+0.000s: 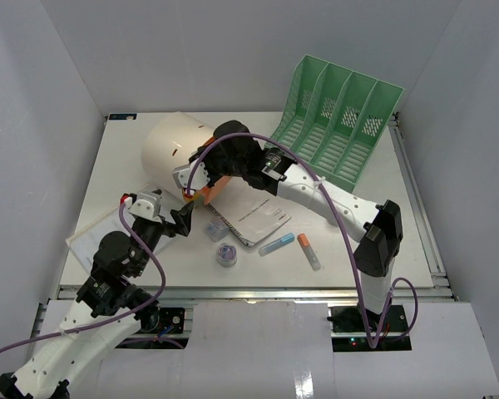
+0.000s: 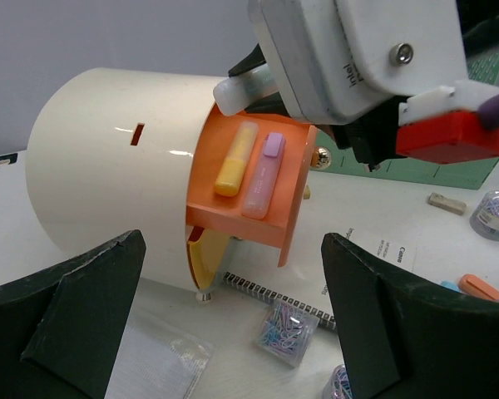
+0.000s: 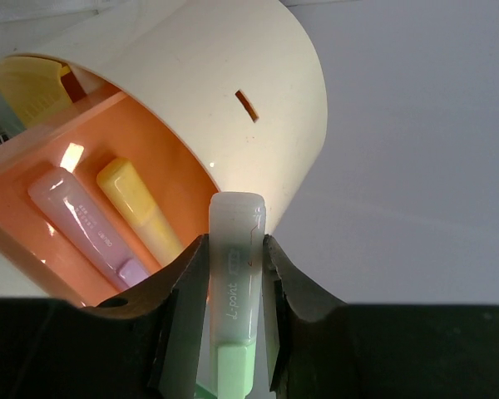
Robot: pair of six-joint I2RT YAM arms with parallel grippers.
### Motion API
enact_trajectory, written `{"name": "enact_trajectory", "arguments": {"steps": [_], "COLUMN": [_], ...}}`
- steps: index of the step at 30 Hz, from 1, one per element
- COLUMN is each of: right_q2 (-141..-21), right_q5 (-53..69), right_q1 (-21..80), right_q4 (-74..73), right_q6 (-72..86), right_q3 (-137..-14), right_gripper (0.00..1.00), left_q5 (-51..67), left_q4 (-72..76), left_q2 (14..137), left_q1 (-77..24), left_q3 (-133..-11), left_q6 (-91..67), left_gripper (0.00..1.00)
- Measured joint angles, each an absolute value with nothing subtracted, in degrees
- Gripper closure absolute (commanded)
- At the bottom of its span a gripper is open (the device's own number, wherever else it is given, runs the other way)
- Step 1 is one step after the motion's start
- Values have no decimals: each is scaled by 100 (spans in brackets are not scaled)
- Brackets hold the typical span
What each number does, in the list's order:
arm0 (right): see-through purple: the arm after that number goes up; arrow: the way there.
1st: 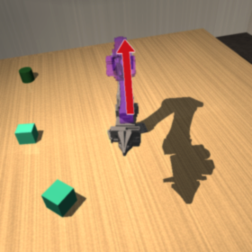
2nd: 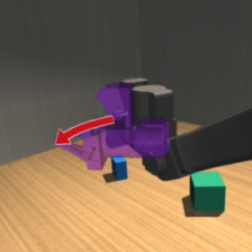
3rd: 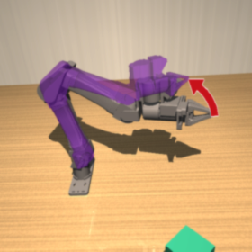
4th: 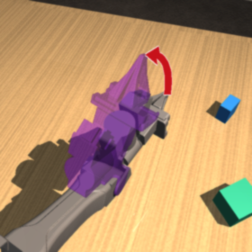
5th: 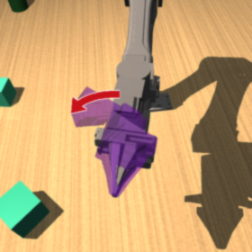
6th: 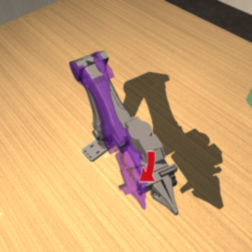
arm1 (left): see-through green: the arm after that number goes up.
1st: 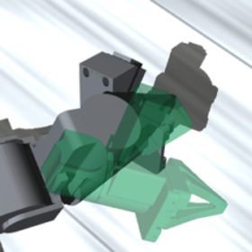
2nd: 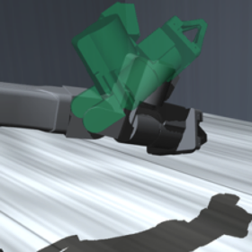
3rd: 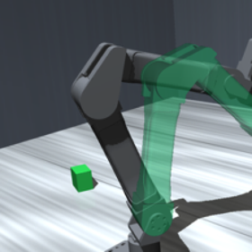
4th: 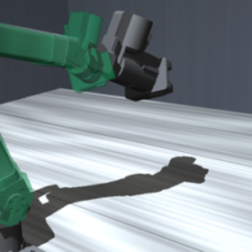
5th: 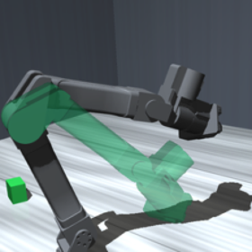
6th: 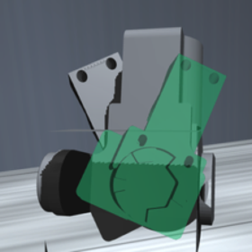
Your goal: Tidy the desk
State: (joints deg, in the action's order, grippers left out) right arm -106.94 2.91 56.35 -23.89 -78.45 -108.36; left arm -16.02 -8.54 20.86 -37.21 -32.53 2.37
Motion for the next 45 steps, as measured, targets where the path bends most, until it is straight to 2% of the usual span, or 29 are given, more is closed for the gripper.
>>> {"name": "enact_trajectory", "arguments": {"steps": [3,5,7,10,23,29,33,37,42,45], "right_q2": [-10728,-10740,-10742,-10742,-10687,-9967,-8748,-7628,-7071,-6859], "right_q5": [310,314,311,307,425,1350,2509,3233,4276,4858], "right_q1": [5653,5653,5653,5638,5471,4703,3344,2298,1595,736], "right_q4": [-2386,-2386,-2384,-2378,-2424,-2714,-2628,-2340,-1885,-1915], "right_q6": [-7748,-7690,-7633,-7548,-6890,-5657,-4598,-3647,-2831,-2596], "right_q3": [-10836,-10836,-10833,-10831,-10833,-10603,-9423,-7560,-5371,-4586], "right_gripper": [68,57,38,27,24,25,25,24,16,13], "left_q5": [-1612,-1612,-1612,-1610,-1560,-1310,-1002,-495,521,1166], "left_q4": [-853,-850,-835,-825,-821,-812,-809,-637,-572,-620], "left_q2": [1919,1811,1751,1740,1748,1881,2036,2217,2857,3848], "left_q1": [-3721,-3721,-3721,-3721,-3721,-3721,-3719,-3719,-3719,-3719], "left_q3": [-3235,-3230,-3229,-3229,-3229,-3229,-3220,-3052,-2942,-3195], "left_q6": [249,256,258,259,259,257,253,199,31,-218], "left_gripper": [2,2,2,2,2,2,2,2,2,2]}}
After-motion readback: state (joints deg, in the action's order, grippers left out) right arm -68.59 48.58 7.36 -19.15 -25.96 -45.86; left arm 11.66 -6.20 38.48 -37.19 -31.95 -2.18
